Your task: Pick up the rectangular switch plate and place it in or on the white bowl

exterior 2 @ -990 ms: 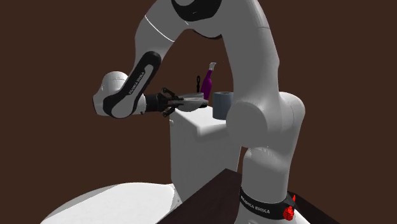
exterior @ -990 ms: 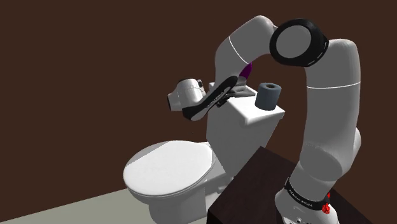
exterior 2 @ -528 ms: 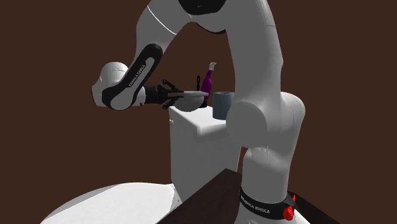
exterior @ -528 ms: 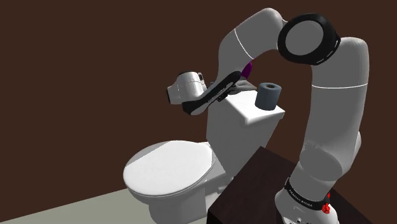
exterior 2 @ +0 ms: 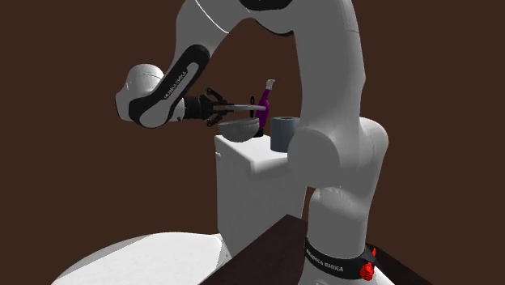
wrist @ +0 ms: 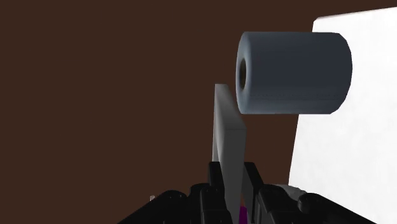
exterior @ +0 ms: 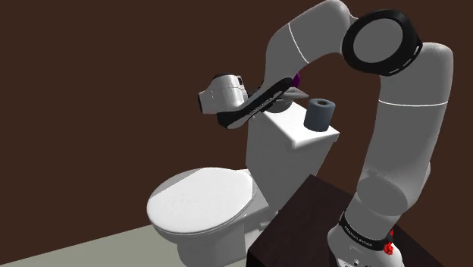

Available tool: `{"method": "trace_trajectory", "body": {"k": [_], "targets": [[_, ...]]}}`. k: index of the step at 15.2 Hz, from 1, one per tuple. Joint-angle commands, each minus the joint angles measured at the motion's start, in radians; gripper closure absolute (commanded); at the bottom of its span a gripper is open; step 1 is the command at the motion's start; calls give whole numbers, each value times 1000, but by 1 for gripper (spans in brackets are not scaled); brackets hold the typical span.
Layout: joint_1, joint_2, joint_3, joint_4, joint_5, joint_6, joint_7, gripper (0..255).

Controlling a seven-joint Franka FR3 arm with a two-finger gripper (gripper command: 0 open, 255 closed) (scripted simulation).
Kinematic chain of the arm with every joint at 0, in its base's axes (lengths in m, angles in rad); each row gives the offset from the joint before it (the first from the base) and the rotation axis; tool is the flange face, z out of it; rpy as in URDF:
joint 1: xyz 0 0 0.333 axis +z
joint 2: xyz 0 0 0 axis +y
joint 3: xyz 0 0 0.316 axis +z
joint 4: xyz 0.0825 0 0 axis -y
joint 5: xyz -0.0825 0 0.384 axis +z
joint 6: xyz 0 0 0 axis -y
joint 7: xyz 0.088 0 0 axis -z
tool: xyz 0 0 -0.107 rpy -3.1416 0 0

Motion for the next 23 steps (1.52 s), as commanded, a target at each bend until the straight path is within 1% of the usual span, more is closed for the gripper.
{"method": "trace_trajectory", "body": {"k": [1, 2, 6, 10, 14, 23], "targets": [[1, -13, 1, 9, -6, -8, -23, 255], [1, -19, 1, 11, -8, -10, -32, 255], [-29, 66, -37, 123, -95, 26, -88, 255], [-52, 162, -74, 256, -175, 61, -150, 255], [-68, 269, -109, 411, -247, 97, -220, 255], [-70, 328, -111, 393, -231, 110, -138, 255]]}}
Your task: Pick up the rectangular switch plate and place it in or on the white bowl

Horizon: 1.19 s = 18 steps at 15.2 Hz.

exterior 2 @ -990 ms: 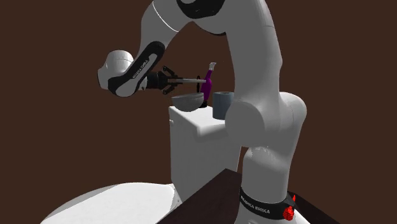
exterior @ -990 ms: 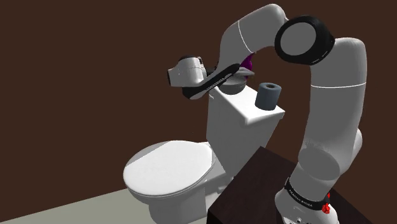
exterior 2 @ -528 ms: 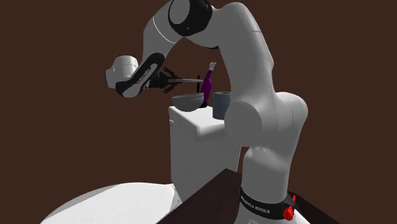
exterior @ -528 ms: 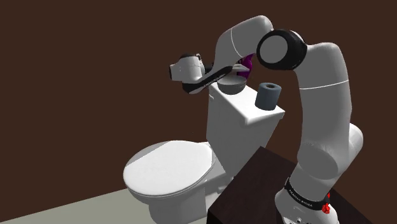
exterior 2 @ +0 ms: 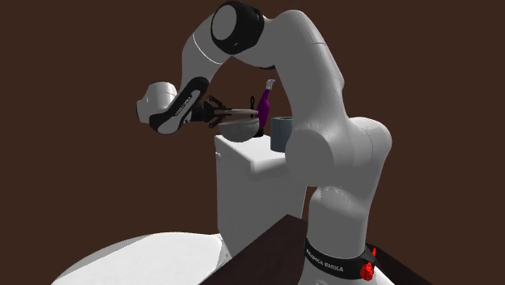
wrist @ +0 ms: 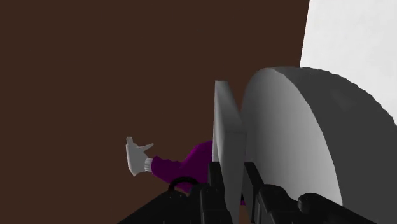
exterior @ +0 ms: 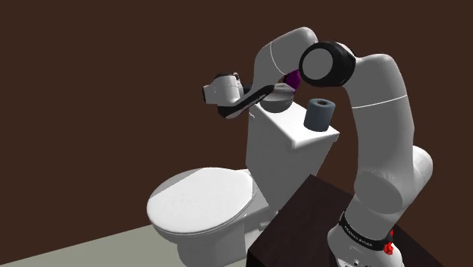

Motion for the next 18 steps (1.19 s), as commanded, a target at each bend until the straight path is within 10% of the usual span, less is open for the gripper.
{"method": "trace_trajectory", "body": {"k": [1, 12, 13, 18], "targets": [[-1, 13, -1, -3, 2, 4, 17, 255], [-4, 40, 2, -5, 5, 7, 46, 255], [-3, 43, 2, -4, 6, 7, 49, 0], [-11, 41, 12, -5, 1, 4, 47, 0]]}}
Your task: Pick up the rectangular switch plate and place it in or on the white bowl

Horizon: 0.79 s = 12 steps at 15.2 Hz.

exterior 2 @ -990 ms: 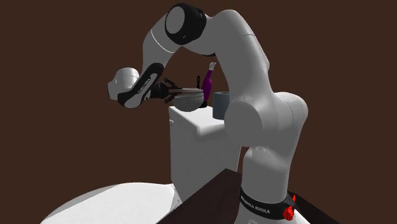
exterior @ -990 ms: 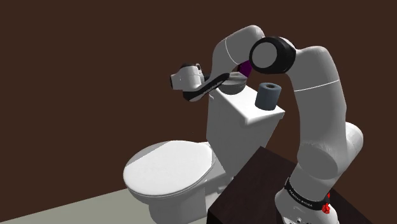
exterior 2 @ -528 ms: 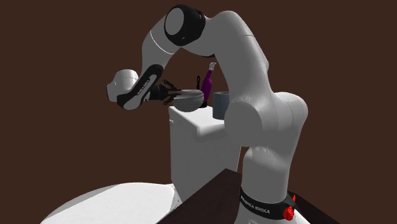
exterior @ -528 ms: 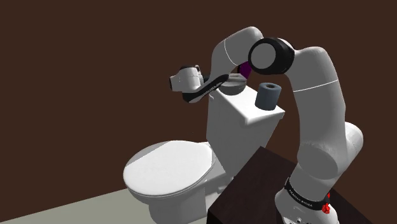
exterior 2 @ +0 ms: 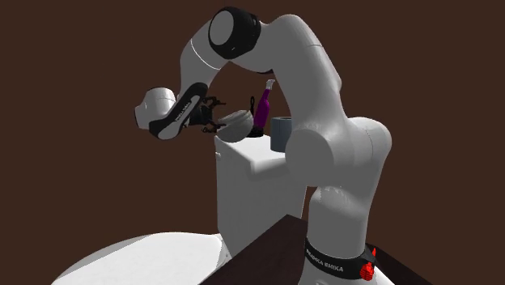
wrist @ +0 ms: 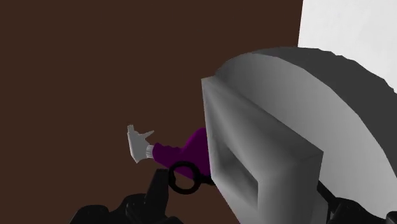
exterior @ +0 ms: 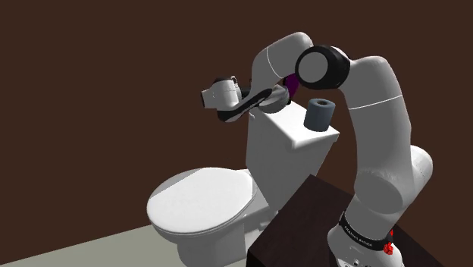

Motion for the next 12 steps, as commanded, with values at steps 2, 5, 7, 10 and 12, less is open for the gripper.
{"method": "trace_trajectory", "body": {"k": [2, 5, 7, 10, 12], "targets": [[18, 33, 21, 33, 56, -46, -7, 0], [53, 67, 29, 88, 59, -84, -18, 0], [53, 67, 29, 88, 59, -84, -18, 0], [53, 67, 29, 88, 59, -84, -18, 0], [53, 67, 29, 88, 59, -84, -18, 0]]}}
